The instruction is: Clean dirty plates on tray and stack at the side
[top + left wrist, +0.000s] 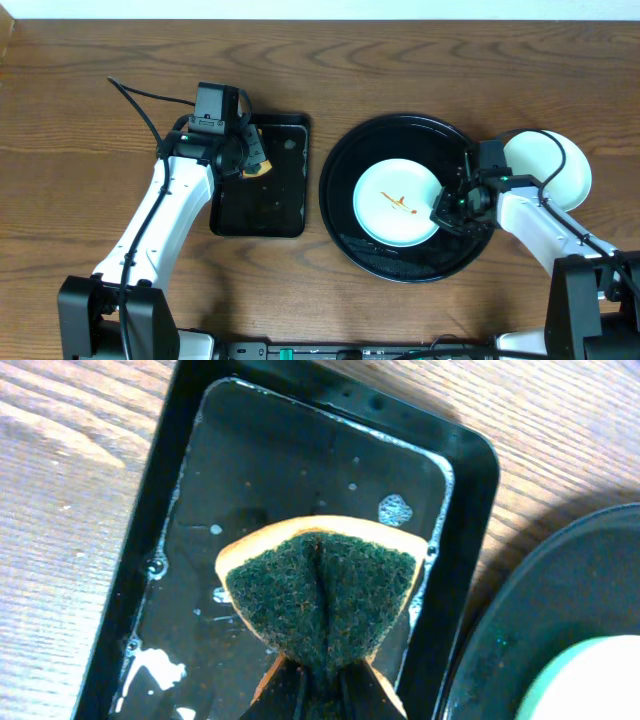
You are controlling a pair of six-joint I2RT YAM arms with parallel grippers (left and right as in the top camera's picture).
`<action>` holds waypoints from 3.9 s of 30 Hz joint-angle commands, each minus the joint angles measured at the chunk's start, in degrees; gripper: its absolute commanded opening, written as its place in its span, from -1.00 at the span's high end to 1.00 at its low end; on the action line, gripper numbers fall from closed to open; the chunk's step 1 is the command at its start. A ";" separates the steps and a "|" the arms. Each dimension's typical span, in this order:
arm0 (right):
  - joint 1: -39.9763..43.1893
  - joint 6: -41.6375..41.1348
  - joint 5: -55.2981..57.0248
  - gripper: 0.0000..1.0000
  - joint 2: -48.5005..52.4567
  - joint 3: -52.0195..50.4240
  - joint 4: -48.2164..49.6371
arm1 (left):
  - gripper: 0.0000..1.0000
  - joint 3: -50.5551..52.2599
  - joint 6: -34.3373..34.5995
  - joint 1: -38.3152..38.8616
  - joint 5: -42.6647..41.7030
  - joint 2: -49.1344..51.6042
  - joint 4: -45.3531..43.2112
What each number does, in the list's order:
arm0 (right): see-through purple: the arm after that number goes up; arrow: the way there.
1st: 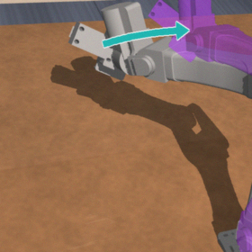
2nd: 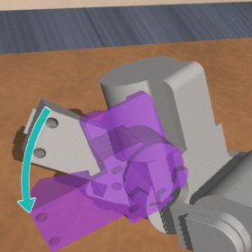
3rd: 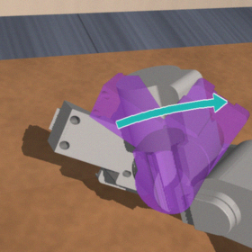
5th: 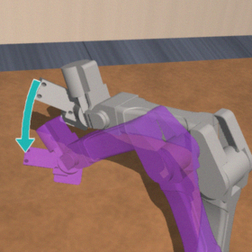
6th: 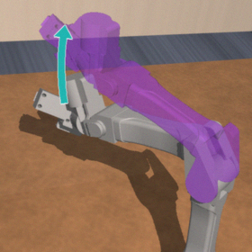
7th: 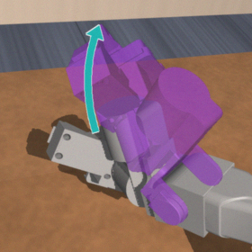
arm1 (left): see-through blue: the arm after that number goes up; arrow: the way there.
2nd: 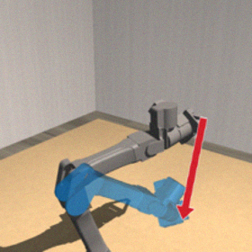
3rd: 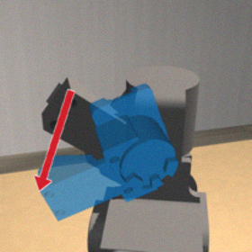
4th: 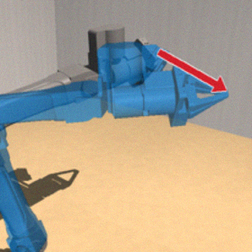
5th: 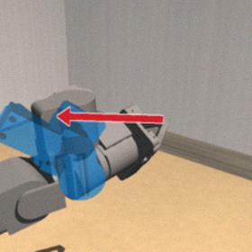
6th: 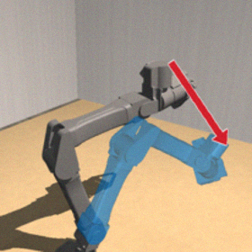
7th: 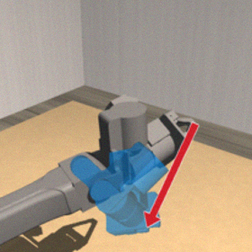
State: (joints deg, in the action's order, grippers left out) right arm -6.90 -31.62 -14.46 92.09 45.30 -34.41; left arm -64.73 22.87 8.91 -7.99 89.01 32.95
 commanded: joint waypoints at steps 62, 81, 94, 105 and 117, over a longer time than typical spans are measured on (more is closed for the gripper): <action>-6.69 2.56 3.89 0.98 0.17 -0.52 2.49 | 0.85 0.74 18.14 26.75 -3.21 25.16 -19.15; -6.64 2.56 3.93 0.98 0.17 -0.52 2.36 | 0.85 -0.90 4.98 20.72 16.55 11.15 -10.10; -6.64 2.60 4.04 0.97 0.17 -0.52 4.09 | 0.84 -0.35 4.68 20.20 9.57 3.48 -3.91; -6.64 12.28 8.61 0.98 -0.66 0.79 14.40 | 0.85 -0.22 3.69 18.91 13.20 3.48 -0.61; -6.71 21.49 23.80 0.98 -15.28 8.50 -2.05 | 0.85 -0.22 3.72 18.10 15.13 3.48 -0.61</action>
State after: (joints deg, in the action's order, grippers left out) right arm -13.69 -13.85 1.93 80.90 52.36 -33.50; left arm -65.43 27.11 27.83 5.28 92.58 32.36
